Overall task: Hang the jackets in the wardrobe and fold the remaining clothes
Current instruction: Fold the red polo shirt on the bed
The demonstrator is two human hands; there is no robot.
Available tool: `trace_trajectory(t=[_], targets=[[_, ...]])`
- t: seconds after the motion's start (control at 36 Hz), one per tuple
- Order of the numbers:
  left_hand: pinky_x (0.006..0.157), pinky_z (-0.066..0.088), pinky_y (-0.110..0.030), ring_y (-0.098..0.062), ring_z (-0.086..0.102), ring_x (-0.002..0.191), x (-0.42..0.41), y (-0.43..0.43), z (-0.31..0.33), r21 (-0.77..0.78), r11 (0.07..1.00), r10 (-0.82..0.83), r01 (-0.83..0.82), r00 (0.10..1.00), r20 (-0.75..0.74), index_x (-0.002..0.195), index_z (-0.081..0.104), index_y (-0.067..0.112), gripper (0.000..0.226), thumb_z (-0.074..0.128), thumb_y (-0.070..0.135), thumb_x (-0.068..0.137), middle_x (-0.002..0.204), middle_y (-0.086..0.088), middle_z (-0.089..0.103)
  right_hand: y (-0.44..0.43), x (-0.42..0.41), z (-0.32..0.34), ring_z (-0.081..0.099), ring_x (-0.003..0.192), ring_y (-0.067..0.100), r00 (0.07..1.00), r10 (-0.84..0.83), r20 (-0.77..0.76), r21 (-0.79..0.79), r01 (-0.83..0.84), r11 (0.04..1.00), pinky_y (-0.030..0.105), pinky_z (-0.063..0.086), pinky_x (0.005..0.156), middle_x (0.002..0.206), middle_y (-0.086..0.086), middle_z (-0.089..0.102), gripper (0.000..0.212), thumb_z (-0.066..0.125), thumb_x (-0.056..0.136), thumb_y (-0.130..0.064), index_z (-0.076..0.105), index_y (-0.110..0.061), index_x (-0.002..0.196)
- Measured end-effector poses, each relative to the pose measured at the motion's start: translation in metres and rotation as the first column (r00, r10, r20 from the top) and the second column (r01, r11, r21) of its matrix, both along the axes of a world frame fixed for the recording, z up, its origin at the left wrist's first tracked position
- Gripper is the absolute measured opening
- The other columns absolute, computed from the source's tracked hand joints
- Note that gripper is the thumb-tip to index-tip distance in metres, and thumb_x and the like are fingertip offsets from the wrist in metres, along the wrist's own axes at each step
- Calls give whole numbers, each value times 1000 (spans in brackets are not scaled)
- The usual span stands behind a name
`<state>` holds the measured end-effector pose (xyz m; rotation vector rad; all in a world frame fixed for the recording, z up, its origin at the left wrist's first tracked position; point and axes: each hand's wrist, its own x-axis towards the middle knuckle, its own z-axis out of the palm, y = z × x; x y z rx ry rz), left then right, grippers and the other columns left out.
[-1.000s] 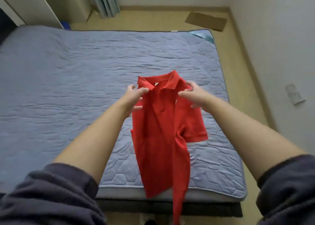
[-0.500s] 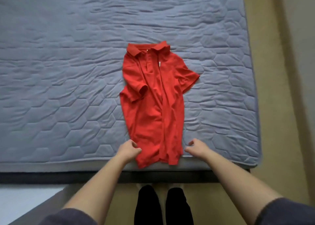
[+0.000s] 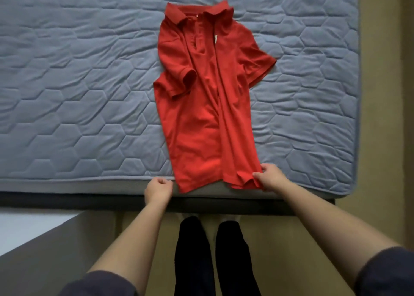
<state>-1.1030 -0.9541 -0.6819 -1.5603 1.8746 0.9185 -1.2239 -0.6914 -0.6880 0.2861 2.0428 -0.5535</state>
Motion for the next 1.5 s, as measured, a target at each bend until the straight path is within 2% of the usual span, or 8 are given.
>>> trace_trajectory(t=[0.17, 0.42, 0.53, 0.64, 0.86, 1.06, 1.25, 1.5], targets=[[97, 48, -42, -29, 57, 111, -7, 28, 5, 235, 970, 56, -58, 998, 15, 119, 51, 13, 42, 67, 27, 83, 121, -13, 59, 29, -13, 22, 58, 75, 29, 997, 39, -74, 103, -32, 994, 35, 47, 70, 87, 22, 64, 15, 57, 89, -13, 66, -3, 93], [98, 39, -40, -37, 44, 125, -21, 53, -32, -58, 994, 95, -89, 990, 101, 132, 38, 6, 64, 69, 31, 82, 136, -19, 40, 48, -7, -10, 60, 81, 32, 988, -48, -149, 86, 61, 994, 43, 48, 79, 90, 23, 65, 12, 58, 90, -14, 58, -7, 80], [91, 43, -35, -37, 55, 114, -16, 41, -42, -17, 1000, -15, 18, 992, 122, 118, 54, 4, 35, 59, 19, 87, 124, -21, 58, 57, 2, -21, 66, 79, 35, 984, -108, -143, 60, 118, 991, 47, 51, 73, 88, 26, 67, 9, 60, 91, -13, 60, -5, 86], [86, 47, -35, -36, 61, 106, 11, -1, -27, -68, 989, -117, 130, 977, 177, 107, 69, 7, 26, 62, 19, 85, 111, -20, 67, 78, 1, -11, 57, 38, 11, 983, -97, -153, 106, 114, 988, 18, 43, 41, 76, 15, 64, 9, 57, 94, -14, 60, -6, 91], [90, 47, -38, -36, 59, 109, 51, -69, 30, -126, 958, -204, 256, 924, 325, 111, 69, 13, 26, 62, 22, 88, 117, -20, 63, 94, 27, 29, 63, 61, 28, 1000, 16, 23, 154, -20, 988, 34, 48, 60, 73, 14, 65, 21, 55, 95, -14, 53, -11, 75], [92, 46, -39, -37, 55, 115, 40, -65, 32, 9, 928, -329, 372, 810, 485, 119, 58, 1, 45, 64, 28, 83, 127, -23, 56, 75, 38, 30, 60, 109, 35, 990, 63, 129, 323, -102, 941, 33, 45, 83, 107, 21, 62, 24, 59, 87, -25, 57, -8, 104], [98, 42, -48, -38, 46, 122, -42, -68, -2, -173, 848, -485, 501, 865, 128, 132, 40, 9, 60, 67, 25, 81, 134, -19, 42, 15, -15, 9, 45, 122, 37, 949, 232, -212, 318, -157, 935, 45, 39, 98, 133, 18, 45, 49, 55, 86, -20, 42, -11, 132], [103, 34, -49, -31, 35, 131, -183, -76, -54, -565, 577, -770, 590, 623, -136, 149, 19, 19, 108, 76, 54, 64, 142, -13, 36, -114, -77, -39, 12, 146, 28, 714, 454, -532, 247, -382, 890, 49, 25, 113, 159, 5, 13, 72, 58, 84, -23, 26, -24, 148]])
